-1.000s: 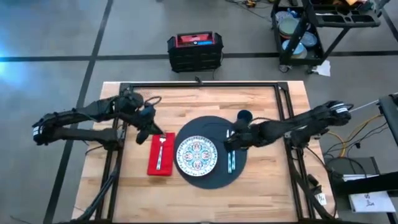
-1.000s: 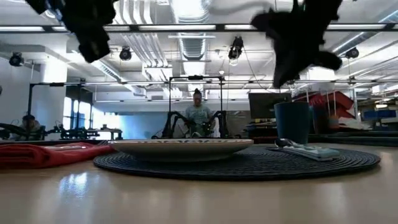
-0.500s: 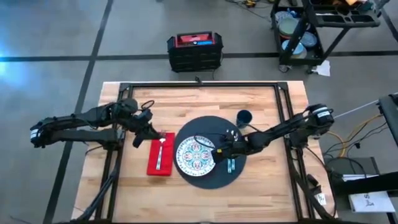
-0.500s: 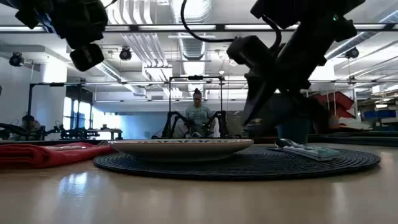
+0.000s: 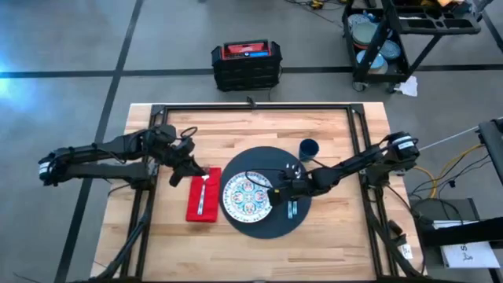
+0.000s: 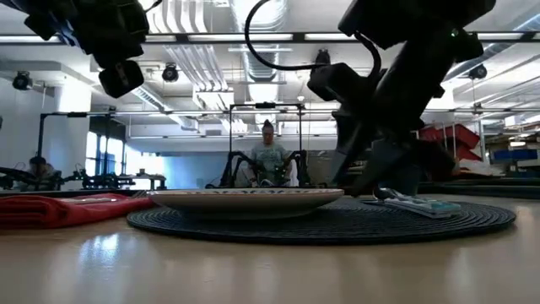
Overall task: Set table place
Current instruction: Adjust the black placemat
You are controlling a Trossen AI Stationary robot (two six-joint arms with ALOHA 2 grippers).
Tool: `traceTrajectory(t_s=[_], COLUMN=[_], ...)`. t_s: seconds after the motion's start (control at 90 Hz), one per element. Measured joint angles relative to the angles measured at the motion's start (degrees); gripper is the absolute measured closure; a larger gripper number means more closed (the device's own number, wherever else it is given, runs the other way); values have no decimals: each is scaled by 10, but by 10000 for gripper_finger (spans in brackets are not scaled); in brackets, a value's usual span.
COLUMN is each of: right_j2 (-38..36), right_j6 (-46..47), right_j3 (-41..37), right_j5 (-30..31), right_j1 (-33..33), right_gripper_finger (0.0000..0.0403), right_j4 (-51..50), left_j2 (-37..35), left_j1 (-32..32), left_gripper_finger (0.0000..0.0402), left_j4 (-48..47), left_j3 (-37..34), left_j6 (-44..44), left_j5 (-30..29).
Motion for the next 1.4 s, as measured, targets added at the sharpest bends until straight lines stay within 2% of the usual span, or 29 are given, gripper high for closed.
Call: traceTrajectory(t_s=[0.622, 1.1, 1.189, 1.333, 1.4], right_j2=[3, 17, 17, 17, 17], right_j6=[1, -4, -4, -6, -7], right_j3=[0, 0, 0, 0, 0], right_j5=[-6, -6, -6, -6, -3], right_j1=[1, 1, 1, 1, 1], right_gripper_finger=[333, 318, 333, 385, 396], right_j4=[16, 17, 17, 22, 25], left_j2=[1, 1, 1, 1, 1], left_j1=[0, 0, 0, 0, 0], left_gripper_finger=[402, 402, 402, 402, 402], left_j4=[0, 3, 3, 4, 4], left_j3=[0, 0, 0, 0, 0], left_j6=[6, 3, 2, 2, 2], left_j5=[-1, -2, -2, -2, -2])
